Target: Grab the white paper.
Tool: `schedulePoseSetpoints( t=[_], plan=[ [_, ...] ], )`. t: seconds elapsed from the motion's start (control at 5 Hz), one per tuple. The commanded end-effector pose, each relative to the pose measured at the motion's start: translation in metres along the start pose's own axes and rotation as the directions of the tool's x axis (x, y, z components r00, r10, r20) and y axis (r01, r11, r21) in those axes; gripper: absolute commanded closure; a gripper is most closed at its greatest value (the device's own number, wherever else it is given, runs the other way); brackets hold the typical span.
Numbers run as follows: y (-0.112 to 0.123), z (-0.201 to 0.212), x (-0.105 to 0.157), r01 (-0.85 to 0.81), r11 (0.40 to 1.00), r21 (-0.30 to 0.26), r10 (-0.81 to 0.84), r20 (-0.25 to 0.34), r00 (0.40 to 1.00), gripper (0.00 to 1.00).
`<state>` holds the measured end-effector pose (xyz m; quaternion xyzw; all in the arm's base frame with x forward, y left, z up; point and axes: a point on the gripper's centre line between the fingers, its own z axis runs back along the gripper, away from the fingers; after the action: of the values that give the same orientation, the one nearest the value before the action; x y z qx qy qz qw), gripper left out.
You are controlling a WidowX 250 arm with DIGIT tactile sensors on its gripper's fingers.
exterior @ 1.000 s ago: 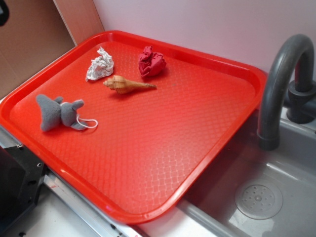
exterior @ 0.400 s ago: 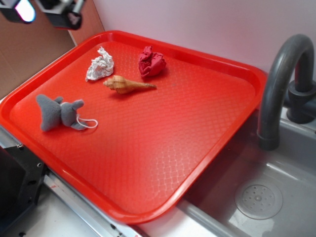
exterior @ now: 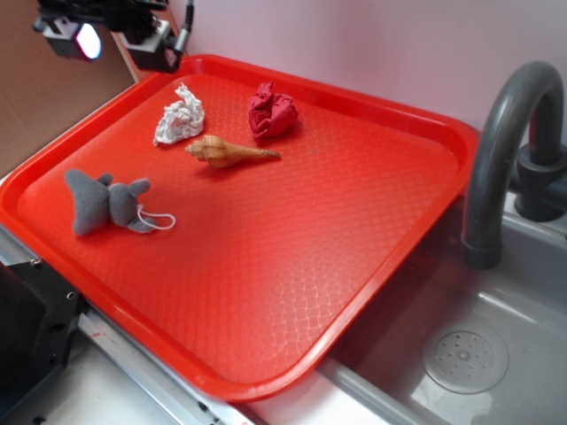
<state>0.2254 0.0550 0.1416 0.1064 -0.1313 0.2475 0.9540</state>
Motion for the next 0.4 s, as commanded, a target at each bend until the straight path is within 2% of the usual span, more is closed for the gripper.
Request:
schedulePoseSetpoints(
  t=[0.0, 0.2],
  plan=[
    [0.024, -0.046, 0.045, -0.052, 0.999, 0.0, 0.052, -0.015, 0.999, 0.0],
    [0.024, -0.071, 0.056, -0.044, 0.999, 0.016, 0.045, -0.026, 0.999, 0.0]
  ],
)
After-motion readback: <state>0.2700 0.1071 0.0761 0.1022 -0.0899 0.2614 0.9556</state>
